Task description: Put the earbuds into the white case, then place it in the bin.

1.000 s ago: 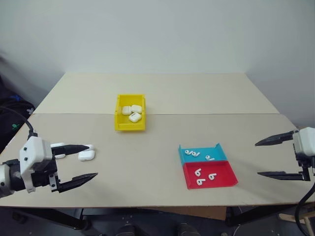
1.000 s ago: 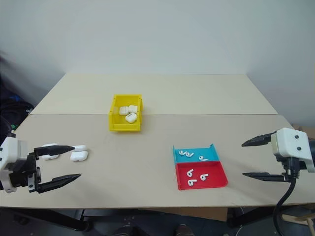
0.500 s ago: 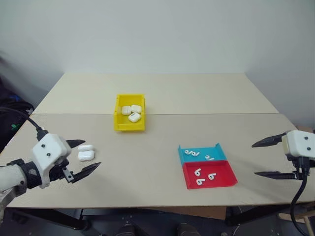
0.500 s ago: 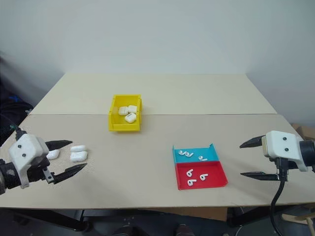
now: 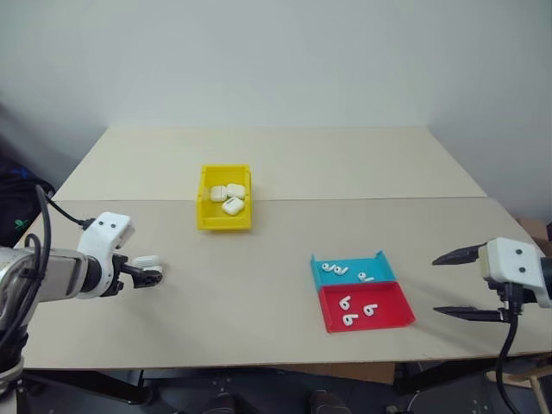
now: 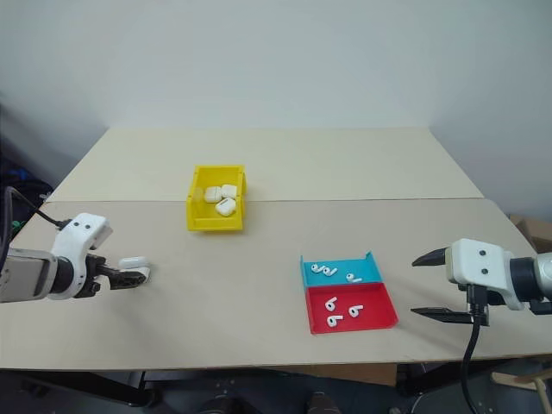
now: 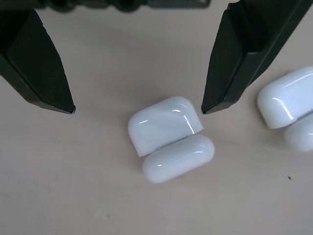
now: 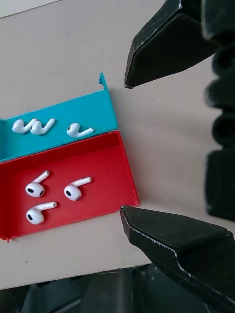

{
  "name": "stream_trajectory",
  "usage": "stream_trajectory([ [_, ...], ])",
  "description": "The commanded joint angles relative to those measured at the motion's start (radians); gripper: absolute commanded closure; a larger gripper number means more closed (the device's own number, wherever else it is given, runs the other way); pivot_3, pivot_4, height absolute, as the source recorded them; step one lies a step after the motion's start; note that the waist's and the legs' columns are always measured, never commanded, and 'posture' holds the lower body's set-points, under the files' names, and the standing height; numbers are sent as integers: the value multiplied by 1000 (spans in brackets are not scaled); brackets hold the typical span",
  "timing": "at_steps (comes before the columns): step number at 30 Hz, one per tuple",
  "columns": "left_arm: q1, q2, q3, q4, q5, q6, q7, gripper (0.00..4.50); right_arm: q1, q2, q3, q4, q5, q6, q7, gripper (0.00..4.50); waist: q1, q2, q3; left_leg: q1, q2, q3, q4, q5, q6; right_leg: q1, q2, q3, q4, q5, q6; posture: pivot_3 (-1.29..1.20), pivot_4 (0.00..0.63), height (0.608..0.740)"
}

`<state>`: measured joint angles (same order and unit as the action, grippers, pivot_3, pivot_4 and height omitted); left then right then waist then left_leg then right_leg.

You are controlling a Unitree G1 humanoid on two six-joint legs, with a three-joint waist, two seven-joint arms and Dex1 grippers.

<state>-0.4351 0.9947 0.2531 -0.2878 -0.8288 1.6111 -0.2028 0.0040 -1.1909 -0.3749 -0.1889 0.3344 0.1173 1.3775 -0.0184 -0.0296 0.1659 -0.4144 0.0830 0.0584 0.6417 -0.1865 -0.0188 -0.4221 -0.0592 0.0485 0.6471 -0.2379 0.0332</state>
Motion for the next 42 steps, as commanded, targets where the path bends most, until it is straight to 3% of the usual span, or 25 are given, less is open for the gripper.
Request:
stream_trajectory([
  [1, -57, -20, -1, 78, -115, 3, 193, 0, -5, 3, -8, -35, 1, 16, -28, 41, 4, 0, 0, 0, 0, 0, 0, 0, 0, 0, 0, 0, 0, 0, 0, 0, 150, 740],
  [10, -164, -51, -66, 269, -346, 3, 488, 0, -31, -1, 34, -28, -11, 23, -63, 41, 6, -2, 1, 2, 0, 0, 1, 1, -2, 2, 0, 0, 0, 0, 3, 0, 150, 740],
  [17, -205, -96, -91, 351, -406, 3, 633, 0, -17, -2, 30, -38, -23, 27, -75, 41, 7, -2, 1, 0, -1, 0, 1, 2, -2, 1, 0, 0, 0, 2, 0, 0, 150, 740],
  [40, -257, -192, -129, 420, -353, 3, 723, 0, 3, 6, 38, -51, -59, 18, -118, 41, 7, -2, 1, 1, -2, -1, 1, 2, -4, 2, -1, 0, 0, 2, 0, 0, 150, 740],
  [42, -251, -186, -135, 410, -365, 3, 728, 399, 2, 5, 40, -49, -60, 17, -118, 0, 7, -2, 1, 1, -2, -1, 1, 2, -4, 2, -1, 0, 0, 2, 0, 0, 150, 740],
])
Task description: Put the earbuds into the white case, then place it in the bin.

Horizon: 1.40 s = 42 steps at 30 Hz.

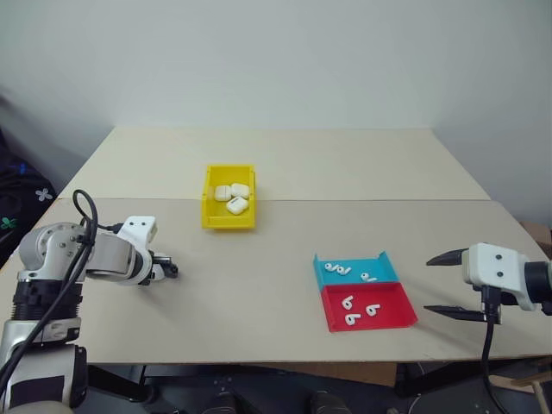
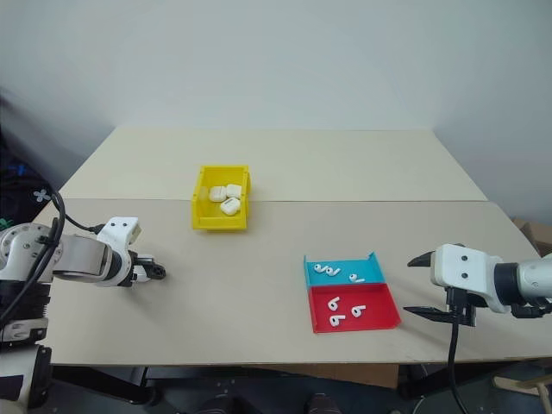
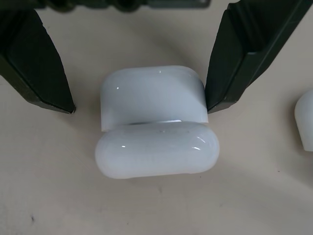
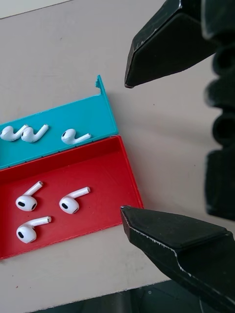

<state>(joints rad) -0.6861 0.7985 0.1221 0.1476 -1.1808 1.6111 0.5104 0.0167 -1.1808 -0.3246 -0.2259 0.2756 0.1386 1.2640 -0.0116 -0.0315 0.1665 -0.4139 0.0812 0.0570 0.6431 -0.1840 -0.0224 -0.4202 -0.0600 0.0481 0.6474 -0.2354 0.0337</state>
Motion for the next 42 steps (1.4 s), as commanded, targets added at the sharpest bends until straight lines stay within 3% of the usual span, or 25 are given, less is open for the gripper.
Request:
stream_trajectory([
  [1, 4, 13, -5, -29, -22, 3, 16, 601, -12, -5, -8, -12, -3, -5, -5, 0, 0, 0, 0, 0, 0, 0, 0, 0, 0, 0, 0, 0, 0, 0, 0, 0, 150, 740],
  [5, 12, 25, -6, -33, -33, 3, 24, 1723, -21, -3, 5, -6, -12, -6, -10, 0, -2, 0, 0, 0, 0, 0, 0, 0, 0, 0, 0, 0, 0, 0, 0, 0, 150, 740],
  [11, 17, 63, 8, -157, 1, 3, 0, 1721, -37, -3, 15, -4, -14, -4, -16, 0, -1, 0, 0, 0, 0, 0, 0, 0, 0, 0, 0, 0, 0, 0, 0, 0, 150, 740],
  [16, 22, 130, 60, -355, -32, 1, -171, 1721, -58, -17, 5, 4, -5, -2, -3, 0, -1, -1, 1, -1, 0, 0, 0, 0, -1, -1, 0, 0, 0, 0, 0, 0, 150, 740],
  [19, 116, 153, 109, -561, 39, -193, -351, 1721, -110, -30, 6, -4, 25, 38, 5, 0, -3, -1, 1, -1, 0, 0, 0, 0, -1, -1, 0, 0, -1, 0, 0, 0, 150, 740],
  [22, 191, 127, 102, -646, 106, -340, -486, 1721, -161, -55, 32, -19, 34, 111, 8, 0, -2, -1, 0, 0, 0, 1, 0, 0, -1, -1, 0, 0, -1, 0, 0, 0, 150, 740],
  [26, 366, -9, 21, -749, 380, -851, -763, 1721, -238, -75, 76, -57, 62, 180, 17, 0, 1, 0, 0, 0, 0, 0, 0, 0, -1, 0, 0, 0, -1, -1, -2, 0, 150, 740],
  [31, 475, -129, -58, -653, 547, -1302, -1129, 1721, -275, -75, 131, -129, 40, 132, 36, 0, 4, 0, 0, -2, 0, 1, 0, 0, -1, -1, -1, 0, -4, 0, -2, 0, 150, 740],
  [33, 482, -188, -60, -606, 543, -1378, -1204, 1721, -296, -79, 159, -148, 77, 169, 70, 0, 4, 0, 0, -2, 0, 1, 0, 0, -1, -1, -1, 0, -4, 0, -2, 0, 150, 740],
  [37, 479, -290, -75, -498, 535, -1530, -1373, 1721, -285, -64, 182, -160, 38, 41, 101, 0, 6, 0, 0, -2, 0, 1, 1, 0, -1, 0, 0, 0, -4, -2, 1, 0, 150, 740],
  [42, 492, -361, -102, -406, 537, -1641, -1538, 1721, -421, -98, 316, -153, -1, 99, 165, 0, 0, 1, -1, -2, 1, 1, 1, 0, 0, -1, 0, 0, -3, -1, 3, 0, 150, 740],
])
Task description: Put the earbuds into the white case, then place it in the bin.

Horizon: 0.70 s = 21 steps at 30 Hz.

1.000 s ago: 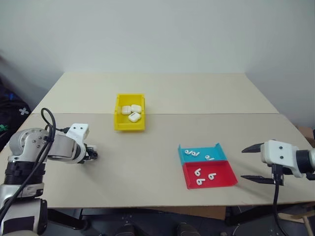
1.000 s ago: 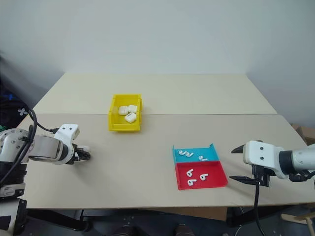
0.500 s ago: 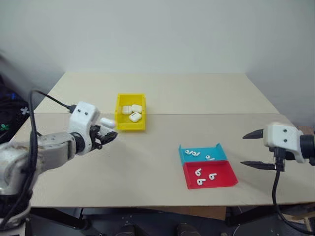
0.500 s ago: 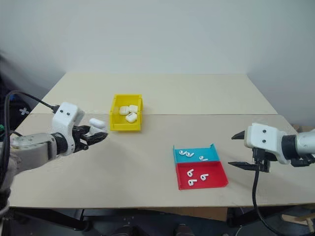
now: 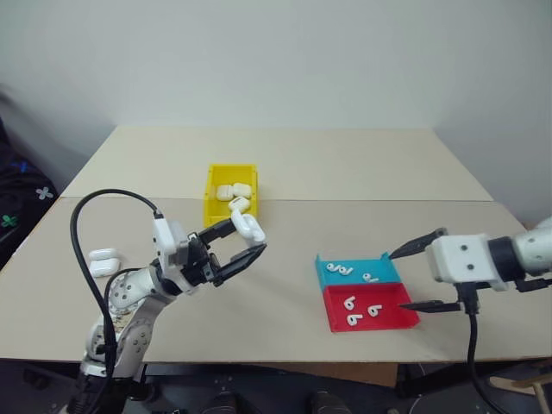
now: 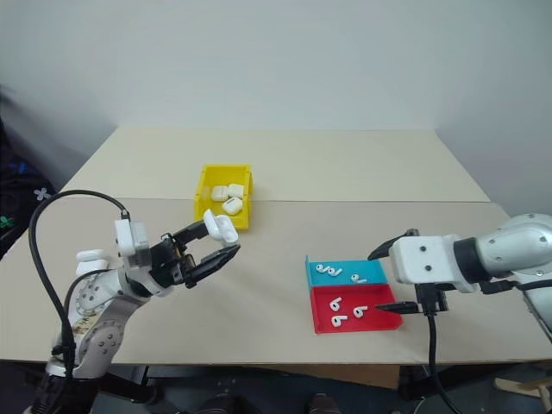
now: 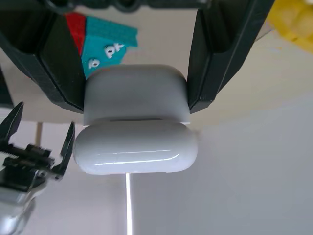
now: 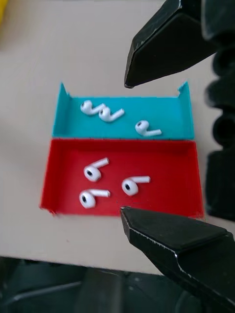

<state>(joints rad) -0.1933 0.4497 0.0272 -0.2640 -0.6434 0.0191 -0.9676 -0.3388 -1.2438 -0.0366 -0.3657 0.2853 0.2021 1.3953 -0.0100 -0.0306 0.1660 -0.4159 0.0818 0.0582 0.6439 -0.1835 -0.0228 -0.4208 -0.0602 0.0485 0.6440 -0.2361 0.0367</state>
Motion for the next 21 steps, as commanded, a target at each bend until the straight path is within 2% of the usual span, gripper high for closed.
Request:
stream_trajectory([
  [1, -1, -20, -10, 17, 2, -61, -78, 1721, -88, -37, 46, -10, -11, 46, 48, 0, -3, 0, 0, 0, 0, 0, 0, 0, 0, 0, 0, 0, 0, 0, 0, 0, 150, 740],
  [6, 0, -46, -18, 70, 16, -118, -163, 1721, -228, -30, 177, -25, -51, 180, 95, 0, -4, 1, 0, 0, 1, 0, 0, 0, 0, 0, 0, 0, 1, 0, 0, 0, 150, 740],
  [10, 10, -47, -37, 86, 54, -114, -165, 1721, -313, 10, 292, -58, -132, 265, 88, 0, -3, 1, -1, 0, 1, 0, 0, 0, 0, -1, 0, 0, 1, 0, 0, 0, 150, 740],
  [13, 23, -65, -39, 74, 46, -131, -177, 1721, -308, 7, 341, -80, -176, 227, 122, 607, -2, 1, -1, 0, 1, 0, 0, 0, 0, -1, 0, 0, 1, 0, 0, 0, 150, 740],
  [15, 29, -67, -40, 72, 51, -139, -184, 1721, -319, 17, 363, -80, -198, 237, 124, 1280, -2, 1, -1, -1, 1, 0, 0, 0, 0, -1, 0, 0, 1, 0, 0, 0, 150, 740],
  [21, 45, -68, -49, 61, 90, -158, -173, 1721, -328, 54, 453, -70, -301, 196, 144, 1280, -2, 1, -1, 0, 1, 0, 0, 0, 0, -1, 1, 0, 2, -1, 1, 0, 150, 740],
])
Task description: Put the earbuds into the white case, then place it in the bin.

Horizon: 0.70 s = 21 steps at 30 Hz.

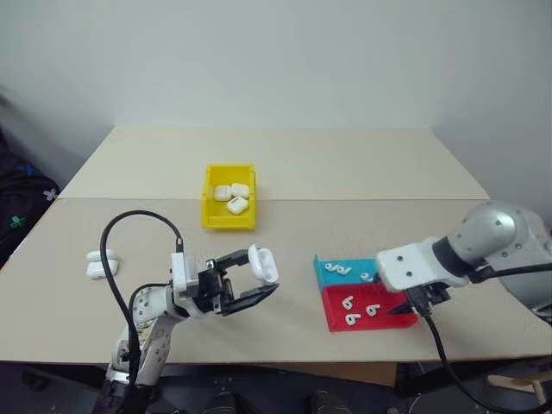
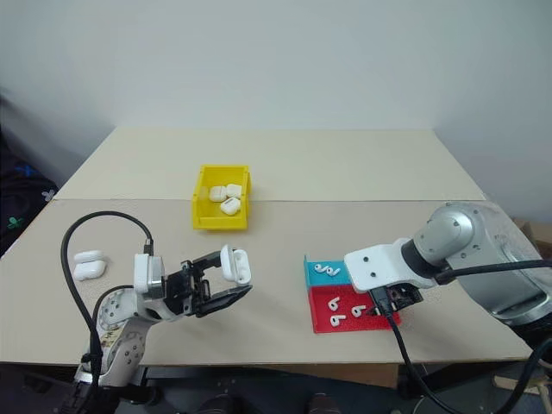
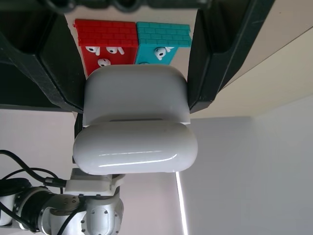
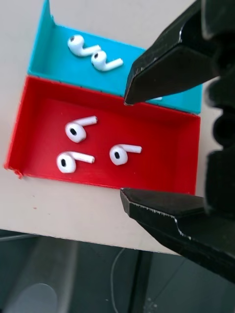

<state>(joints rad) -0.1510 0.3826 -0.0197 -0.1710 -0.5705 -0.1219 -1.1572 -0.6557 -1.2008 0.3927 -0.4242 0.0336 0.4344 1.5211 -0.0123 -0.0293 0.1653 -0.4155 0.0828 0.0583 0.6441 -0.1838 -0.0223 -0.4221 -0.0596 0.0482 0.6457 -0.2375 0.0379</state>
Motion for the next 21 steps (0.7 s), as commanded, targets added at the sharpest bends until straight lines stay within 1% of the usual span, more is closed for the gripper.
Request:
stream_trajectory([
  [1, 4, 5, -5, -38, 24, -9, 24, 1721, -7, 20, 37, -6, -72, -49, 16, 1280, -1, 0, 0, 0, 0, 0, 0, 0, 0, 0, 0, 0, 0, 0, 1, 0, 150, 740],
  [3, 10, 18, -9, -54, 32, 12, 34, 1721, -1, 37, 58, 4, -108, -69, 7, 1659, -2, 0, 0, 0, 0, 0, 0, 0, 0, 0, 0, 0, 0, 0, 1, 0, 150, 740],
  [8, 13, 21, -11, -73, 31, 18, 48, 1721, 9, 77, 79, 31, -161, -117, 3, 1659, -1, 0, 0, 0, 0, 0, 0, 0, 0, 0, 0, 0, 0, 0, 1, 0, 150, 740],
  [14, 15, 22, -21, -73, 45, 10, 50, 1721, -8, 138, 116, 116, -249, -240, -7, 1659, -2, 1, 0, 0, 0, 0, 0, 0, 0, 0, 0, 0, 0, 0, 1, 0, 150, 740],
  [21, 19, 27, -18, -75, 60, 2, 57, 1721, -11, 173, 125, 184, -296, -319, 8, 1659, -1, 1, 0, 0, 0, 0, 0, 0, 0, 0, 0, 0, 0, 0, 0, 0, 150, 740],
])
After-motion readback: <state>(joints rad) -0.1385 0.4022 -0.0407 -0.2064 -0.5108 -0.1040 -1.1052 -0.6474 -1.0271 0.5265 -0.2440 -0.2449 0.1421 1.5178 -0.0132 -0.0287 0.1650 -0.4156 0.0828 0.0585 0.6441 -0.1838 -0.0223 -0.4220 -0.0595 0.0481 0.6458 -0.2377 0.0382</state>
